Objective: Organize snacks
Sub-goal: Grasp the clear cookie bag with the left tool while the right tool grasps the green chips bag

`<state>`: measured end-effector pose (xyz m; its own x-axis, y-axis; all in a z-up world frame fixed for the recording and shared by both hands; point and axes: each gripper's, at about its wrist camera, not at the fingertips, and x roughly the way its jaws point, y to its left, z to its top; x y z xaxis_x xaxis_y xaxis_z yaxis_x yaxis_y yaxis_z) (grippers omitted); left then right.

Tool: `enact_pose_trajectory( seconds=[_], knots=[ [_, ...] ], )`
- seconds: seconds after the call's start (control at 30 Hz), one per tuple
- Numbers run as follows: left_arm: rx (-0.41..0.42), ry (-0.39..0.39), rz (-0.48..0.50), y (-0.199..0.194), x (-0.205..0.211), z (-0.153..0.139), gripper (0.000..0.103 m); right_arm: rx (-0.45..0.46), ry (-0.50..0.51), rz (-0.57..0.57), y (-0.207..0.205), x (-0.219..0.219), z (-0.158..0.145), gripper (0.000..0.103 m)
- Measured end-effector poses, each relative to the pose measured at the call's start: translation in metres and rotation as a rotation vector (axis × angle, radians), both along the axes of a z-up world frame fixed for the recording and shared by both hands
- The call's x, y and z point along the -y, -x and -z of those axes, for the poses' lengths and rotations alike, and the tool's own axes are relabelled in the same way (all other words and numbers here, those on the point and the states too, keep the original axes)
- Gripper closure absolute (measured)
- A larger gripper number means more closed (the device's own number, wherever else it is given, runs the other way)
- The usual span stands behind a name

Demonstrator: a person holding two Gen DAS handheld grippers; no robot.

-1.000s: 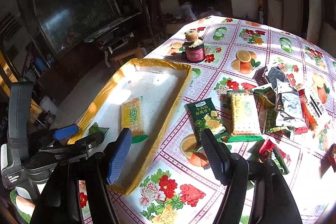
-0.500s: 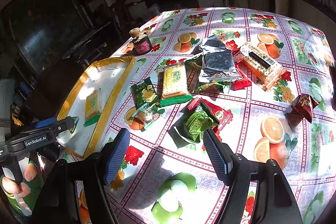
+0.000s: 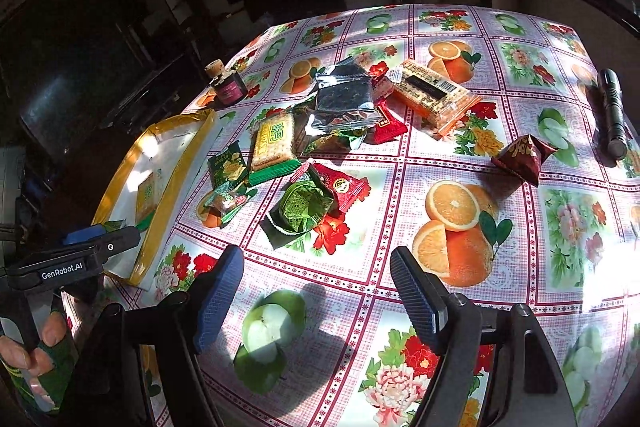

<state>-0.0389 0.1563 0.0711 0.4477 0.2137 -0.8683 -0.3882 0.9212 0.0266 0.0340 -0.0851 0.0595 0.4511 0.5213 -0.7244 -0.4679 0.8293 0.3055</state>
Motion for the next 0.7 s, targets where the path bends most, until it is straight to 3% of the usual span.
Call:
enact_pose_trajectory(
  seconds=[0.7],
  knots=[
    [-0.084, 0.089, 0.046, -0.064, 0.016, 0.042, 0.025, 0.013, 0.019, -0.066, -0.025, -0.042, 0.013, 0.023]
  ],
)
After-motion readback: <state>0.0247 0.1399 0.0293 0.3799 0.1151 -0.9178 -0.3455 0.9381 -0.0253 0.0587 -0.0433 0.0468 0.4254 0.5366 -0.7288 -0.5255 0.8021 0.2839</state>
